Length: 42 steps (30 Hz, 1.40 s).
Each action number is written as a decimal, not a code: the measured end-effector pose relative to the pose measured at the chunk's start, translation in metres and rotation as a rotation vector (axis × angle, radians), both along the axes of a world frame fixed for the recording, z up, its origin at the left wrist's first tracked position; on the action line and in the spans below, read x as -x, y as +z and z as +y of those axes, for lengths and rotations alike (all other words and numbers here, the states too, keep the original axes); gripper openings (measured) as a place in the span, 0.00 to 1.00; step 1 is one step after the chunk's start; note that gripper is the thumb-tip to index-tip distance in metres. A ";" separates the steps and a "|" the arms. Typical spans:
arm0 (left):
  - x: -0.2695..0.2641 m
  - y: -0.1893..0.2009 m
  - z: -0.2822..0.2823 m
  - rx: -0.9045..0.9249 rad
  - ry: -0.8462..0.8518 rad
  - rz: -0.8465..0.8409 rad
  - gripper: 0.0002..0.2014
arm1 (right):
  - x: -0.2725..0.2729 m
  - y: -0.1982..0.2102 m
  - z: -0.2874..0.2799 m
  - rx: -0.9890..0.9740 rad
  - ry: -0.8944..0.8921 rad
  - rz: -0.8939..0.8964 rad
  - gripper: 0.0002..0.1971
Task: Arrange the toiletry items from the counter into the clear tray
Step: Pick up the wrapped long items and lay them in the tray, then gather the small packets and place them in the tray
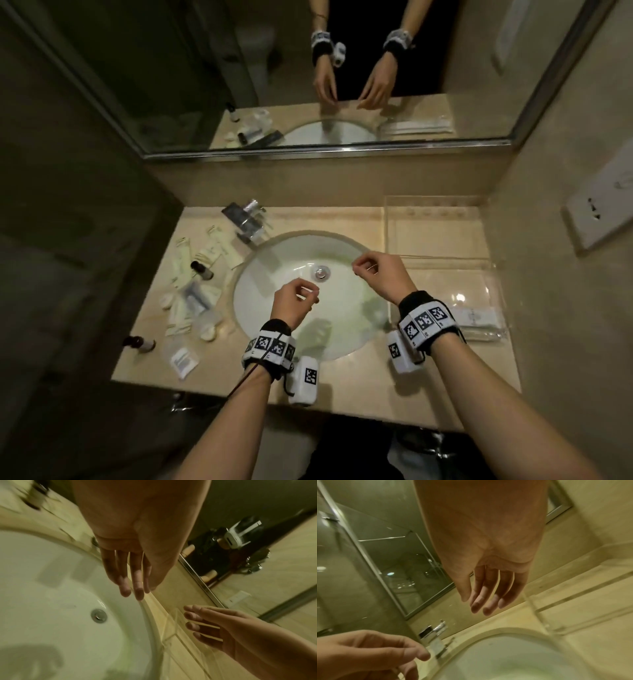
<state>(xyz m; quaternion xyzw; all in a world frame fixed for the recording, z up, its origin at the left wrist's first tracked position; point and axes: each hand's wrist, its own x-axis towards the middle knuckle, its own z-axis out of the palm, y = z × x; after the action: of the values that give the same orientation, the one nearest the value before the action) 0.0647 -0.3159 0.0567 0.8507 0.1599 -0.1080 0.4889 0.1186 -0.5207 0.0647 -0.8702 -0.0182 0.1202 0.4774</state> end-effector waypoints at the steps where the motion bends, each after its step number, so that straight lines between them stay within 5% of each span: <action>1: 0.008 0.002 0.013 -0.011 0.041 -0.002 0.05 | 0.000 0.002 0.016 -0.011 0.042 -0.002 0.06; 12: 0.091 0.016 0.130 -0.090 0.340 0.026 0.03 | 0.029 0.019 0.160 -0.009 0.398 0.010 0.05; 20: 0.117 0.005 0.212 -0.090 0.445 0.091 0.02 | 0.043 0.008 0.244 0.038 0.482 0.047 0.05; 29: 0.129 -0.044 0.300 -0.037 0.499 0.243 0.05 | 0.054 -0.022 0.328 0.148 0.419 0.130 0.05; 34: 0.135 -0.065 0.320 -0.027 0.567 0.359 0.15 | 0.057 -0.051 0.359 0.212 0.322 0.166 0.05; 42: 0.136 -0.083 0.327 -0.050 0.652 0.357 0.29 | 0.056 -0.079 0.387 0.417 0.145 0.230 0.30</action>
<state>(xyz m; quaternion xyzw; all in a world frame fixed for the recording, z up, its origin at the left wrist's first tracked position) -0.0716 0.0107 -0.0262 0.7344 0.5080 -0.0894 0.4412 0.0622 -0.1334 -0.0139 -0.9270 -0.0009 0.2535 0.2764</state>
